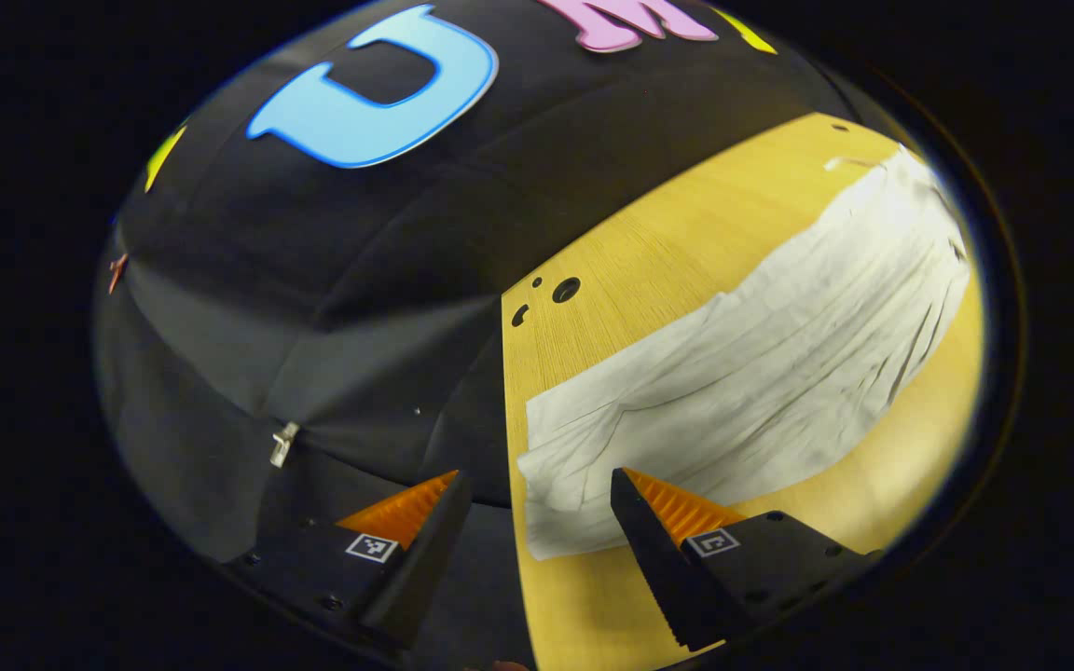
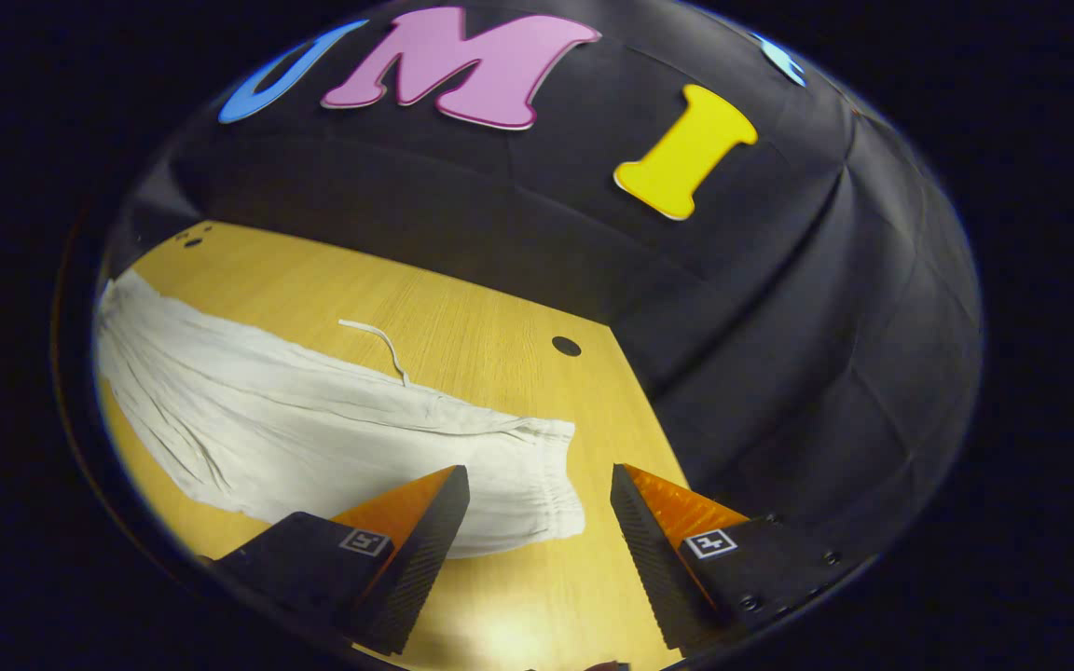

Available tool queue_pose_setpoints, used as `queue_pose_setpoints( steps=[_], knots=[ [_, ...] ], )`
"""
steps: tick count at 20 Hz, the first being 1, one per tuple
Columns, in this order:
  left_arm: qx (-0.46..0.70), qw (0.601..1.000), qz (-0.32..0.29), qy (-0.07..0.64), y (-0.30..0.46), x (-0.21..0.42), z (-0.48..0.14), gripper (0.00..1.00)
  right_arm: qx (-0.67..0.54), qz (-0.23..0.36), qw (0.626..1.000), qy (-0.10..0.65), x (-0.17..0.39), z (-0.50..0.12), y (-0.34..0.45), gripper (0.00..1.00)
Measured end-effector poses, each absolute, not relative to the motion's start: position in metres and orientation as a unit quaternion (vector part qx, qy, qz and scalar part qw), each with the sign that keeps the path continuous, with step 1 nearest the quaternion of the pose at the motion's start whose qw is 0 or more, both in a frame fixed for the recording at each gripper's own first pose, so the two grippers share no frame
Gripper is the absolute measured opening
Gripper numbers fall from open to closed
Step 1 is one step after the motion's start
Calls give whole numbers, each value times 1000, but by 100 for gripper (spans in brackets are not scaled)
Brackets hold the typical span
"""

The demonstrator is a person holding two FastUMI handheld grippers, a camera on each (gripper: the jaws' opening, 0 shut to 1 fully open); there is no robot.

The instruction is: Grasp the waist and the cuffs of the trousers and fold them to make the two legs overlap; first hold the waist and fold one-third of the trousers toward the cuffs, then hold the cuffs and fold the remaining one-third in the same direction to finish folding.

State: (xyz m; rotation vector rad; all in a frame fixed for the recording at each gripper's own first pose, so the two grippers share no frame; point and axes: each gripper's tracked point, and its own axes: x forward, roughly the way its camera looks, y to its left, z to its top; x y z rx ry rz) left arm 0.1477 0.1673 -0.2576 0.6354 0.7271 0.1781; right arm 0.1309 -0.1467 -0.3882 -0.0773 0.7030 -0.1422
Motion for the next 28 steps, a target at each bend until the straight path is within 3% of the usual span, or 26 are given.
queue_pose_setpoints(
  steps=[8,13,17,19,20,21,25,26,28],
  knots=[
    [41,943,115,310,141,138,-264,96,166,-124,901,380,126,-424,-149,98],
    [-110,932,142,315,136,127,-283,97,272,-178,858,397,118,-461,-158,99],
    [-180,913,166,327,146,115,-307,95,306,-190,845,395,133,-477,-162,99],
    [-201,905,173,333,146,110,-312,95,330,-195,834,398,143,-486,-160,99],
    [-209,902,176,335,146,109,-314,91,341,-199,828,398,148,-492,-159,99],
    [-213,900,177,336,146,109,-316,95,350,-204,822,400,153,-496,-159,99],
    [-211,896,176,348,144,107,-325,95,387,-234,803,389,163,-501,-168,96],
    [-216,894,176,352,142,107,-329,96,395,-248,794,390,158,-504,-171,94],
    [-240,887,176,354,137,108,-334,96,414,-261,774,402,151,-510,-178,62]
  ],
)
